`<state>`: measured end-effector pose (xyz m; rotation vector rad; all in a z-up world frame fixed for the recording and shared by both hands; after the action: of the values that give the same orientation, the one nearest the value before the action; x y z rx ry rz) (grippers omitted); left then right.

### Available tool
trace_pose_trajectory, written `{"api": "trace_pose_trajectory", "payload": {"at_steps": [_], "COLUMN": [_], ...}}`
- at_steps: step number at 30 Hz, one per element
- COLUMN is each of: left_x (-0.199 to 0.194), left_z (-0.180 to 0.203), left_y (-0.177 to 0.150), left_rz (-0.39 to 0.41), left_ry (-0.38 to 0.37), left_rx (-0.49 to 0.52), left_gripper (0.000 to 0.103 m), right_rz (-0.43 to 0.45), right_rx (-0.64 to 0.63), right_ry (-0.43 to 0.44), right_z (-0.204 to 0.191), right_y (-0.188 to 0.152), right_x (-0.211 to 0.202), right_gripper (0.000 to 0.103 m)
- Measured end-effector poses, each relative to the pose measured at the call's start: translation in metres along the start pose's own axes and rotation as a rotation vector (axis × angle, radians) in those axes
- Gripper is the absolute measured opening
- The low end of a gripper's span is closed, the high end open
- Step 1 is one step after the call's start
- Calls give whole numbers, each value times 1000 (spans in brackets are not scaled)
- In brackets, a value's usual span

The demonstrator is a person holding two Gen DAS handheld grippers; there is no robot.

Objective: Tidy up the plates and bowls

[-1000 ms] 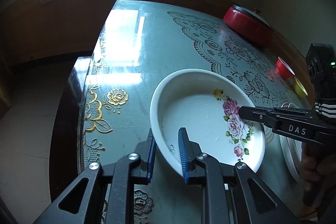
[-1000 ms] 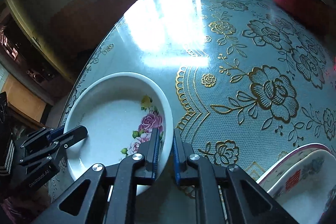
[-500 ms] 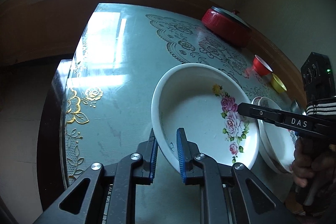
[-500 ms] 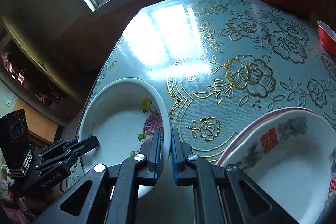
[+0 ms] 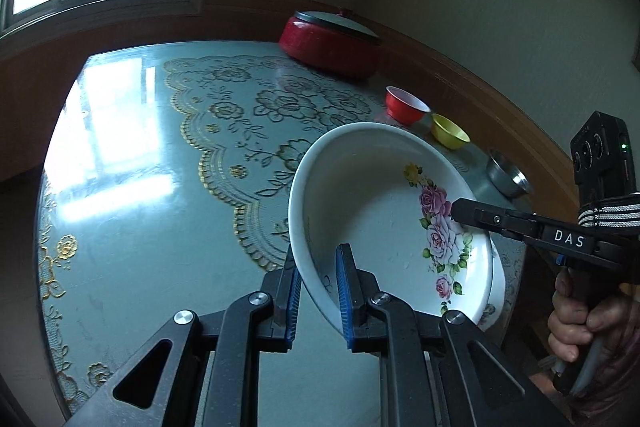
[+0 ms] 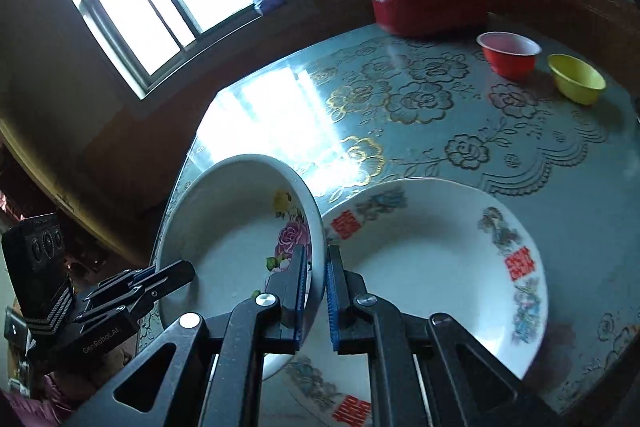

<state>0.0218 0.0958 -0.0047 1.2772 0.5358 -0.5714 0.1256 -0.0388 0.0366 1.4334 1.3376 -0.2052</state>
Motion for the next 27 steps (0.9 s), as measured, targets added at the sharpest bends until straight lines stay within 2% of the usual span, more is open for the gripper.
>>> {"api": "trace_pose_trajectory", "payload": {"at_steps": [4,8,17,27], "left_x": [17,34,56,76], "left_z": [30,48,68,74], "left_y": [6,7,6,3], "left_rz": [-30,-62,-89,-135], "left_ry": [-48,-68,-61,-45], "left_rx": [51,88,154,191], "left_gripper": [17,17,17,17], "right_rz": [47,52,34,18], "right_rx": [56,94,136,125], "right_ry": [-57,-108,-182,-247], "right_z": [28,50,80,91], "right_y": [1,-7,-19,-21], "right_x": [-23,-30,-32,-26], "right_gripper": [8,8,8,8]}}
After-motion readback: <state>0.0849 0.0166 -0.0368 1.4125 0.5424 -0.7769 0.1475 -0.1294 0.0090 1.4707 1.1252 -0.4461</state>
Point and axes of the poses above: each gripper's, at about its wrist camera, not at the fingertips, and x roughly the way its jaws point, z to its right, y to its top, the point moved 5 cm from there along x, roughly the way its jaws point, and after that the axes turned 8 degrees about x, right-handed, at the moved point
